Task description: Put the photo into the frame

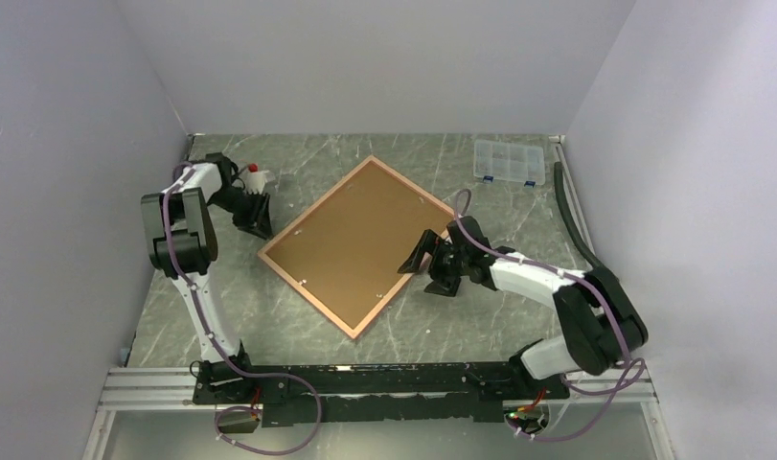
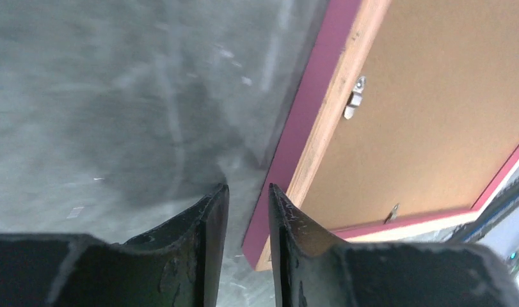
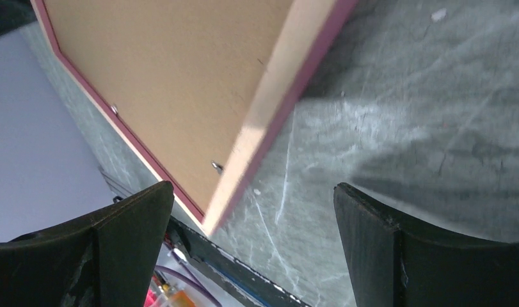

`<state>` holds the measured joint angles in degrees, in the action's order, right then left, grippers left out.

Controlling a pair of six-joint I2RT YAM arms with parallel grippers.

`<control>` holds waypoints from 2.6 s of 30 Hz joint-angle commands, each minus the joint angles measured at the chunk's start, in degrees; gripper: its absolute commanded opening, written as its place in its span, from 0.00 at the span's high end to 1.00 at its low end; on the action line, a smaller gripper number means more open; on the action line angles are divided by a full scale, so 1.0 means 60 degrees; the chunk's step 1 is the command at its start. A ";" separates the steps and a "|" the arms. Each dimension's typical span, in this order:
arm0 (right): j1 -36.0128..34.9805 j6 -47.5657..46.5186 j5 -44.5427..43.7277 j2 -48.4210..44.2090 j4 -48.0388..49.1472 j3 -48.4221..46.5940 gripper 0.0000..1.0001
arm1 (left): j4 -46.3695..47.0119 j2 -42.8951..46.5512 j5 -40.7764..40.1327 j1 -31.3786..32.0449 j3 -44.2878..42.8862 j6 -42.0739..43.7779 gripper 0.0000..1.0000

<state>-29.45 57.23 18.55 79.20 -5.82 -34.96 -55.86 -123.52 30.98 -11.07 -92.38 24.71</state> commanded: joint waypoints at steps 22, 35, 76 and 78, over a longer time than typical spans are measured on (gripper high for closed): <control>0.1903 -0.1970 -0.1766 0.1314 -0.2192 -0.3906 0.00 | -0.0785 0.2742 0.1370 0.2336 0.3792 0.1471 0.65; -0.1564 -0.0462 -0.0496 0.2783 -0.0147 -0.4707 0.03 | -0.1163 0.1561 0.3902 0.1755 0.3275 0.0844 0.41; -0.3251 0.1250 0.0326 0.7391 0.1711 -0.7579 0.29 | 0.0084 0.0684 0.2754 0.2271 0.3571 0.0383 0.81; -0.3259 0.1214 0.0276 0.7424 0.1691 -0.7602 0.30 | 0.0066 0.0694 0.2789 0.2279 0.3580 0.0398 0.81</control>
<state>-48.58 64.79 21.52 121.97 3.68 -78.61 -58.00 -117.93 48.99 1.85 -71.50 25.69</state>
